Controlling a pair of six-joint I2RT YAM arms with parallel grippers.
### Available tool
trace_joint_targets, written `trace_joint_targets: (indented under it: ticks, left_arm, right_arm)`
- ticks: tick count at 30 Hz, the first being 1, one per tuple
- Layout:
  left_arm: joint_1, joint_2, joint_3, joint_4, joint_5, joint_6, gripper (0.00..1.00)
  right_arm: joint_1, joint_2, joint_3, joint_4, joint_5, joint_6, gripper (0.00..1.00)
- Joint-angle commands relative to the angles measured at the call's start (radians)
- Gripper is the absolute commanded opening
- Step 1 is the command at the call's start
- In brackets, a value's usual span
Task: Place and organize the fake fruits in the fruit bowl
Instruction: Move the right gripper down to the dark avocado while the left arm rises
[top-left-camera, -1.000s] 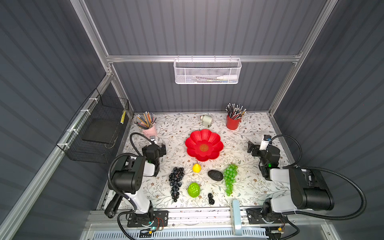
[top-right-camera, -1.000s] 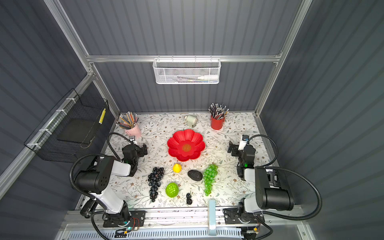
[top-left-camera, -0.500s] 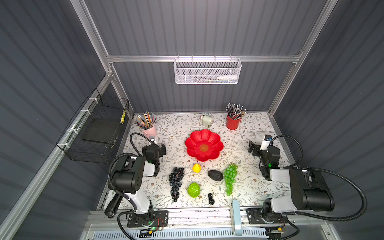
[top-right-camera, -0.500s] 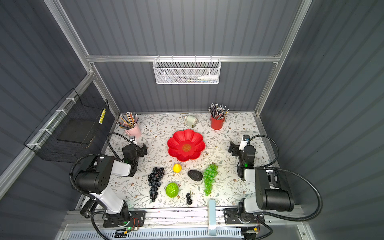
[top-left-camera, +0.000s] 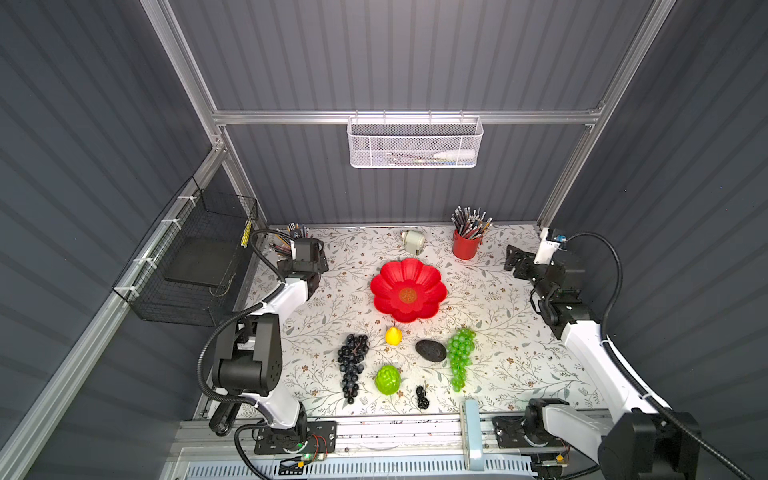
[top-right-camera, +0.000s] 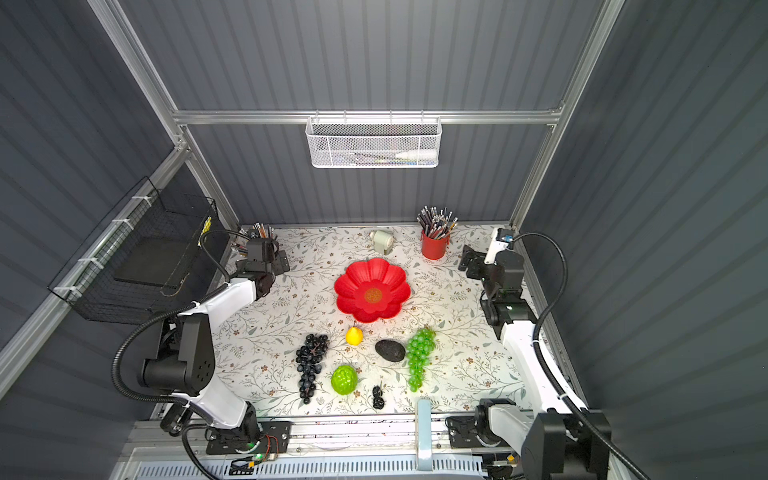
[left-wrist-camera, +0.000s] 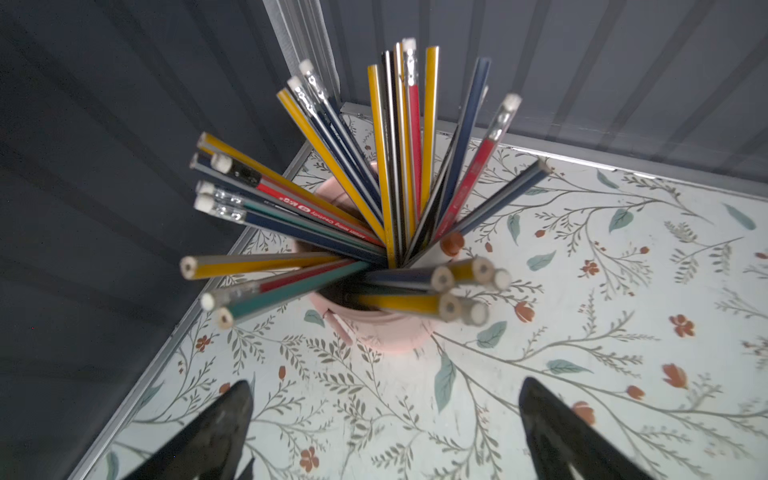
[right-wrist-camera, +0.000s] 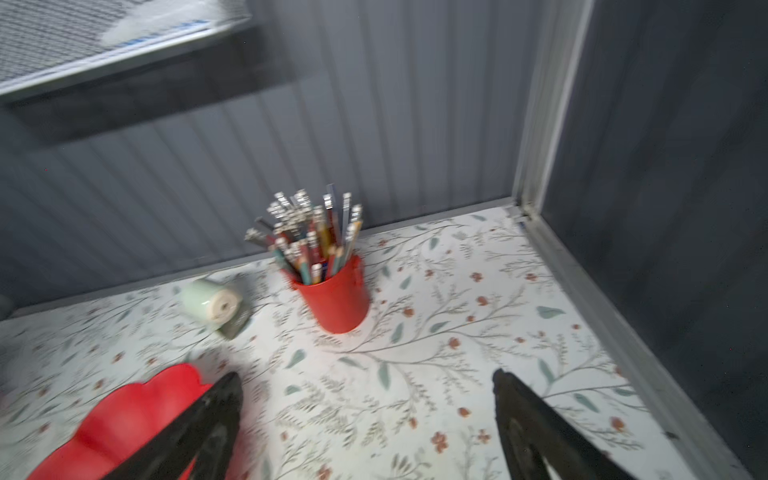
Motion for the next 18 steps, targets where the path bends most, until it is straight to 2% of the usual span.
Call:
trace_joint_targets:
  ticks: [1,6,11,13,18]
  left_arm:
    - [-0.070,-0.068,0.024,-0.290,0.006,-0.120,1.00]
    - [-0.169,-0.162,-0.016,-0.344,0.115,-0.127,1.00]
    - [-0.188,-0.202,-0.045,-0.379,0.222,-0.159,1.00]
    - [-0.199,-0.199,-0.030,-0.403,0.240,-0.168,1.00]
    - [-0.221,-0.192,0.003,-0.423,0.261,-0.186,1.00]
  right_arm:
    - [0.134,-0.021,0.048,-0.330,-0.085,0.009,0.92]
    - [0.414,-0.013,0.072,-0.554,-0.070,-0.019,0.87]
    - [0.644,0.083,0.063,-0.664,-0.080,-0.020,0.85]
    - [0.725,0.150,0.075,-0.683,-0.044,-0.031,0.86]
    - [0.759,0.314,0.091,-0.658,-0.081,-0.070,0.84]
